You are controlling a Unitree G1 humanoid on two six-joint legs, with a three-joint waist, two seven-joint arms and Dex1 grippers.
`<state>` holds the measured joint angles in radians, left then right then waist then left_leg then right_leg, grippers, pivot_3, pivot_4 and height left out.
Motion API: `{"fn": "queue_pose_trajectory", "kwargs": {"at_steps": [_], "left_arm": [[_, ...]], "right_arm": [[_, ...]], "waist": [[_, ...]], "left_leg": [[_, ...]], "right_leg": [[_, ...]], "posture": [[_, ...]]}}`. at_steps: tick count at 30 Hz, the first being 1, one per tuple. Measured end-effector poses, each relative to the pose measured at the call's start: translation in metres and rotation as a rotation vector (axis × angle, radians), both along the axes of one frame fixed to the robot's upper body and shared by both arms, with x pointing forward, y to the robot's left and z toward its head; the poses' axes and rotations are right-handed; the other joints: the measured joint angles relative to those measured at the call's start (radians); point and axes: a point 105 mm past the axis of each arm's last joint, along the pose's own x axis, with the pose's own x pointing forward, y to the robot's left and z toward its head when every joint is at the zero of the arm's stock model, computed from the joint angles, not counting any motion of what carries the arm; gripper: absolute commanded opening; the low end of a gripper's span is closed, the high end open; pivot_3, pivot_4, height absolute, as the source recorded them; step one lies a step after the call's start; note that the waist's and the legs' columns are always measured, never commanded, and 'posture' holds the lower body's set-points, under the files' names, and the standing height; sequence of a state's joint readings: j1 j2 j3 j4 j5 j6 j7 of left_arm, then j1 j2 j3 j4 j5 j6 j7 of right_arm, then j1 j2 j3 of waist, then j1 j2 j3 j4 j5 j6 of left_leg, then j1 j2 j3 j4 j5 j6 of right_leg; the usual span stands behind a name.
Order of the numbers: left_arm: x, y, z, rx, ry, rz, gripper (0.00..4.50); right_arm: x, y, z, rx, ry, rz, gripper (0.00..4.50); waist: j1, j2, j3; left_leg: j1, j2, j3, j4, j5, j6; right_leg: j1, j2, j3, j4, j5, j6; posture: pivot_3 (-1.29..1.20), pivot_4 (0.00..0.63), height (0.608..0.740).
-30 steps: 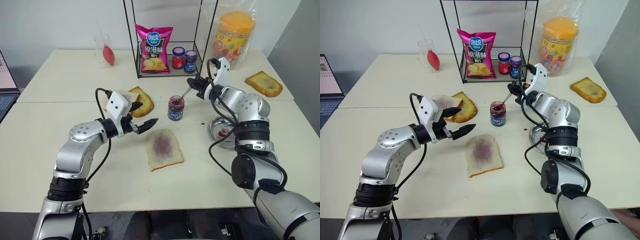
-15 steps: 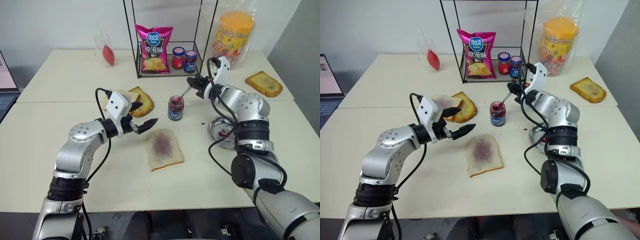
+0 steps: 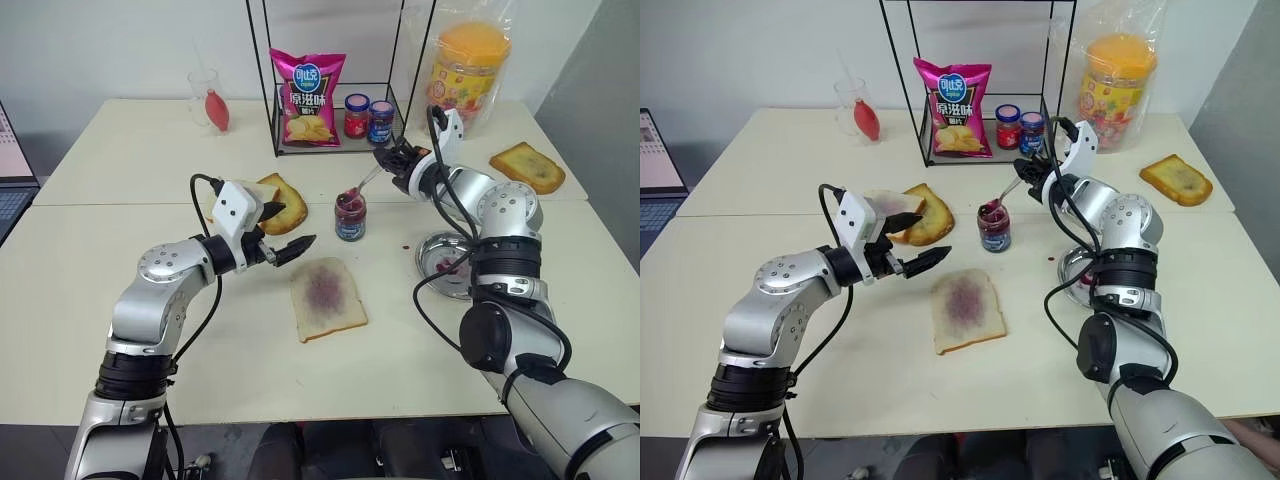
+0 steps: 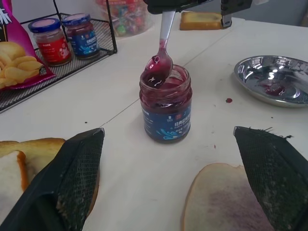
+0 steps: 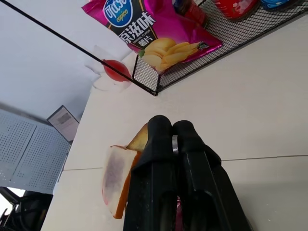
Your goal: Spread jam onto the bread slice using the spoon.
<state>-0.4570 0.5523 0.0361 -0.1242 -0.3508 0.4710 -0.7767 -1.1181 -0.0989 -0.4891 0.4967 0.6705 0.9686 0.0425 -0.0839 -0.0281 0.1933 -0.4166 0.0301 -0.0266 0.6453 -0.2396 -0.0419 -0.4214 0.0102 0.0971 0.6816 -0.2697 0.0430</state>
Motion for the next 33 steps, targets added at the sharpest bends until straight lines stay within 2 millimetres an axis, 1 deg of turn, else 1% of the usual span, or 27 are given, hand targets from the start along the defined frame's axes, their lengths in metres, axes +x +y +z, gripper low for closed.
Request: {"fn": "queue_pose_trajectory", "kwargs": {"at_steps": [9,12,14,16,18,22,25,28,30,31,33], "left_arm": [[0.0,0.0,0.0,0.004,0.0,-0.005,4.5],[0.002,0.001,0.004,0.018,-0.004,-0.017,4.5],[0.002,0.003,0.011,0.038,-0.022,-0.03,4.5],[0.002,0.006,0.017,0.062,-0.038,-0.05,4.5],[0.001,0.013,0.02,0.106,-0.038,-0.065,4.5],[-0.006,0.022,0.021,0.171,-0.017,-0.11,4.5],[-0.018,0.032,0.021,0.248,0.015,-0.163,4.5],[-0.029,0.038,0.021,0.279,0.05,-0.203,4.5],[-0.049,0.041,0.011,0.297,0.112,-0.254,4.5],[-0.059,0.041,0.003,0.304,0.161,-0.285,4.5],[-0.072,0.042,-0.008,0.297,0.215,-0.304,4.5]], "right_arm": [[0.0,-0.006,0.002,0.061,0.018,-0.016,0.0],[-0.001,-0.008,0.003,0.078,0.021,-0.019,0.0],[-0.002,-0.011,0.006,0.089,0.016,-0.025,0.0],[-0.004,-0.013,0.01,0.104,0.012,-0.023,0.0],[-0.009,-0.015,0.018,0.122,-0.003,-0.016,0.0],[-0.022,-0.017,0.033,0.138,-0.044,0.013,0.0],[-0.04,-0.008,0.034,0.113,-0.075,0.088,0.0],[-0.058,0.008,0.03,0.071,-0.093,0.173,0.0],[-0.073,0.023,0.027,0.026,-0.119,0.244,0.0],[-0.081,0.028,0.023,0.003,-0.127,0.279,0.0],[-0.092,0.037,0.012,-0.056,-0.132,0.326,0.0]], "waist": [[0.0,0.0,0.0],[0.0,0.0,0.0],[0.0,0.0,0.0],[0.0,0.0,0.0],[-0.001,0.0,0.0],[-0.001,0.0,0.0],[-0.003,0.0,0.0],[-0.003,0.0,0.0],[-0.008,0.0,0.0],[-0.007,0.0,0.0],[-0.005,0.0,0.0]], "left_leg": [[0.0,0.0,0.0,0.0,0.0,0.0],[0.0,0.0,0.0,0.0,0.0,0.0],[0.0,0.0,0.0,0.0,0.0,0.0],[0.0,0.0,0.0,0.0,0.0,0.0],[0.0,0.0,0.0,-0.001,0.0,0.0],[-0.001,0.0,0.0,-0.001,0.0,0.0],[-0.001,0.001,0.0,-0.001,0.0,0.0],[-0.001,0.001,0.0,-0.001,0.0,0.0],[-0.001,0.002,0.0,-0.001,0.0,0.0],[-0.001,0.002,0.0,-0.001,0.0,0.0],[-0.001,0.002,-0.001,-0.001,0.0,0.0]], "right_leg": [[0.0,0.0,0.0,0.0,0.0,0.0],[0.0,0.0,0.0,0.0,0.0,0.0],[0.0,0.0,0.0,0.0,0.0,0.0],[0.0,0.0,0.0,0.0,0.0,0.0],[0.0,0.0,0.0,0.0,0.0,0.0],[-0.001,0.0,0.0,-0.001,0.0,0.0],[-0.001,0.001,0.0,-0.001,0.0,0.0],[-0.001,0.001,0.0,0.0,0.0,0.0],[-0.001,0.001,0.0,-0.001,0.0,0.0],[-0.001,0.001,0.0,-0.001,-0.001,0.0],[-0.001,0.001,-0.001,-0.001,-0.001,0.0]], "posture": [[0.0,0.15,0.74],[0.0,0.15,0.74],[0.0,0.15,0.74],[0.0,0.15,0.74],[0.0,0.15,0.74],[0.0,0.15,0.74],[0.0,0.15,0.74],[0.0,0.15,0.74],[0.0,0.15,0.74],[0.0,0.15,0.74],[0.0,0.15,0.74]]}}
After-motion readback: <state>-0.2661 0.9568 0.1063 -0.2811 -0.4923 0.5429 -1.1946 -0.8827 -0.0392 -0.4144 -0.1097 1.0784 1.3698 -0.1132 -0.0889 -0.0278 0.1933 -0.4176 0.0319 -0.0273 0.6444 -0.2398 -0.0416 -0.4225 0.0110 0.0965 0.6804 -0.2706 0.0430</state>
